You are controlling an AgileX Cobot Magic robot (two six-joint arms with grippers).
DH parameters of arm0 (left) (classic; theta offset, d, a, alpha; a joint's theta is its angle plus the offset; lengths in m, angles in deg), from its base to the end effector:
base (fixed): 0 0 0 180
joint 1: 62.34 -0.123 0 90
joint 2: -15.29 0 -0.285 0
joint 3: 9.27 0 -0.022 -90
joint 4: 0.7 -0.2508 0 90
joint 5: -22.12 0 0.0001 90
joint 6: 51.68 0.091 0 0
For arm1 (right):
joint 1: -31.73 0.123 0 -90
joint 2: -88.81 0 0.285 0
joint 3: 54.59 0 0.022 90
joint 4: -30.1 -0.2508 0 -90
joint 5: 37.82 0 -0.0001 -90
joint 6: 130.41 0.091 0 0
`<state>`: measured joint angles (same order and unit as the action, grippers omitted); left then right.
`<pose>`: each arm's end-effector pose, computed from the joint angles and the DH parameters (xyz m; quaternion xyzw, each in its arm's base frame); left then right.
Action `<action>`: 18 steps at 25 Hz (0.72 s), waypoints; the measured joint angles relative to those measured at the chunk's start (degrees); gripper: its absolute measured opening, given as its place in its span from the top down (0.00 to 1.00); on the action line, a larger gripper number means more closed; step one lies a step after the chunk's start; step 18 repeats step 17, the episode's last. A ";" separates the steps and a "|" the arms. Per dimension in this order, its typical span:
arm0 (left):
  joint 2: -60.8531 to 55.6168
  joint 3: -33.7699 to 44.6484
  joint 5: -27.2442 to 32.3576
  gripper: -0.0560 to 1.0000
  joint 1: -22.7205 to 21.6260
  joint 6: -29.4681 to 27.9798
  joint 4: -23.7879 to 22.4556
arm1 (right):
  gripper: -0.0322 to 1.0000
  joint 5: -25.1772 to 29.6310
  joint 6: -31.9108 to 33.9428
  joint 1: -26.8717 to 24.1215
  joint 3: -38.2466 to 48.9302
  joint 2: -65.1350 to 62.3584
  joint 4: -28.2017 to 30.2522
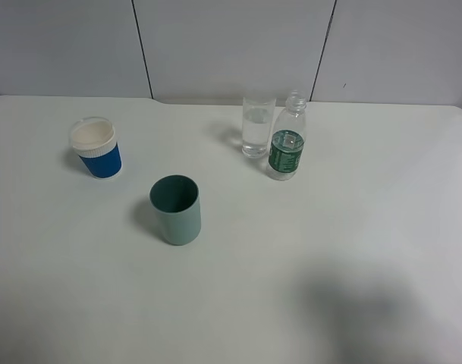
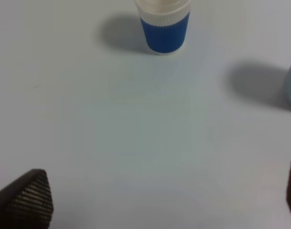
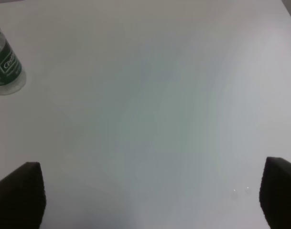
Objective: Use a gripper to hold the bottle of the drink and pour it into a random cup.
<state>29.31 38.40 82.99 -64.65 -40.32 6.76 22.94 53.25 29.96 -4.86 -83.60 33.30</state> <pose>0.0106 -0.0099 0.2819 0.0686 0.8724 -0.0075 0.4838 -0.0032 -0.0043 0.2718 0.0414 0.8562 -0.0194 0.5146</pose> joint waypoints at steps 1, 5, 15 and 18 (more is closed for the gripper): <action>0.00 0.00 0.00 0.01 0.00 0.00 0.00 | 0.11 0.00 0.00 0.00 0.00 0.00 0.00; 0.00 0.00 0.00 0.01 0.00 0.00 0.00 | 0.11 0.00 0.00 0.00 0.00 0.00 0.00; 0.00 0.00 0.00 0.01 0.00 0.00 0.00 | 0.11 0.00 0.00 0.00 0.00 0.00 0.00; 0.00 0.00 0.00 0.01 0.00 0.00 0.00 | 0.11 0.00 0.00 0.00 0.00 0.00 0.00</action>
